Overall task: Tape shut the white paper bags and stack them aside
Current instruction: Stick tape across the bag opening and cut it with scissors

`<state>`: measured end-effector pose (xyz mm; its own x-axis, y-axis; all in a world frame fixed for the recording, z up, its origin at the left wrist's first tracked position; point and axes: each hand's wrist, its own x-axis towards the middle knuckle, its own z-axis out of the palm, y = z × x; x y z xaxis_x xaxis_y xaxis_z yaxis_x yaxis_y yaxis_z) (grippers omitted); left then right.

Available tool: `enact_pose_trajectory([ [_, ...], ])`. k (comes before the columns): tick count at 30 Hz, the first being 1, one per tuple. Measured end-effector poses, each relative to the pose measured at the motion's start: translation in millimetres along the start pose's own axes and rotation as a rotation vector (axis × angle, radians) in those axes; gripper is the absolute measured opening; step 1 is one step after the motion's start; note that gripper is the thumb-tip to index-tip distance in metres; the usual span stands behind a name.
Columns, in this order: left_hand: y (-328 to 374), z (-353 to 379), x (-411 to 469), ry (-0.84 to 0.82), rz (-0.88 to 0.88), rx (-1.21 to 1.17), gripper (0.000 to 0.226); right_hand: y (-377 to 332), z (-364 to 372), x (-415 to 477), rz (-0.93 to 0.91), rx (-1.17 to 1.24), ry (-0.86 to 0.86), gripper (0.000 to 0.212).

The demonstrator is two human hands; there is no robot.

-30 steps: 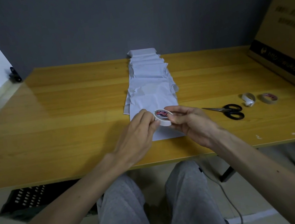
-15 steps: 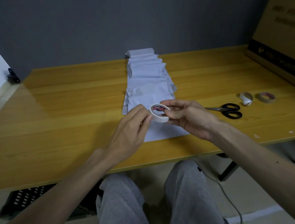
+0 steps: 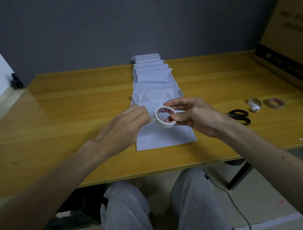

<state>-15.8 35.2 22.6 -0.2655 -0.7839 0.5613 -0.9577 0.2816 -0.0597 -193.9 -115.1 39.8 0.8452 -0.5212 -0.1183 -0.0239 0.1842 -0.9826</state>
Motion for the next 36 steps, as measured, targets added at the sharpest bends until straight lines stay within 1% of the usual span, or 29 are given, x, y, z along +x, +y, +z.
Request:
enact_pose_trajectory([
  [2, -10, 1, -9, 0.032, -0.042, 0.012, 0.015, 3, -4, 0, -0.068, -0.086, 0.066, 0.032],
  [3, -14, 0, -14, 0.058, -0.117, -0.026, 0.015, 3, -7, -1, -0.105, -0.113, 0.098, 0.032],
  [4, -14, -1, -18, 0.085, -0.234, -0.097, 0.019, 4, -11, -1, -0.139, -0.11, 0.116, 0.034],
  [5, -12, -1, -20, 0.115, -0.391, -0.197, 0.024, 4, -13, -2, -0.169, -0.096, 0.117, 0.037],
  [7, 3, -2, -16, 0.109, -0.779, -0.503, 0.031, 4, -12, -1, -0.224, -0.112, 0.094, 0.044],
  [9, 18, 1, -4, 0.063, -1.106, -0.943, 0.037, 5, -4, 1, -0.256, -0.177, 0.075, 0.046],
  [10, 24, 2, 2, 0.056, -1.209, -1.127, 0.039, 6, 1, 1, -0.262, -0.209, 0.072, 0.045],
  [11, 27, 3, 6, 0.044, -1.268, -1.242, 0.04, 7, 5, 2, -0.264, -0.231, 0.076, 0.043],
  [15, 29, 5, 10, -0.045, -1.38, -1.48, 0.039, 11, 11, 2, -0.26, -0.245, 0.117, 0.038],
  [18, 31, 6, 12, -0.084, -1.408, -1.515, 0.032, 14, 13, 1, -0.259, -0.248, 0.111, 0.038],
  [25, 28, 6, 17, -0.065, -1.371, -1.308, 0.023, 11, 19, 2, -0.282, -0.28, 0.089, 0.037],
  [27, 25, 6, 14, -0.02, -1.37, -1.257, 0.017, 11, 19, 2, -0.284, -0.3, 0.095, 0.037],
  [29, 21, 8, 12, 0.048, -1.385, -1.156, 0.012, 12, 19, 3, -0.288, -0.331, 0.109, 0.037],
  [32, 21, 10, 8, 0.114, -1.363, -0.968, 0.013, 16, 21, 5, -0.289, -0.406, 0.14, 0.034],
  [36, 22, 11, 3, 0.184, -1.351, -0.864, 0.013, 14, 21, 10, -0.308, -0.559, 0.118, 0.037],
])
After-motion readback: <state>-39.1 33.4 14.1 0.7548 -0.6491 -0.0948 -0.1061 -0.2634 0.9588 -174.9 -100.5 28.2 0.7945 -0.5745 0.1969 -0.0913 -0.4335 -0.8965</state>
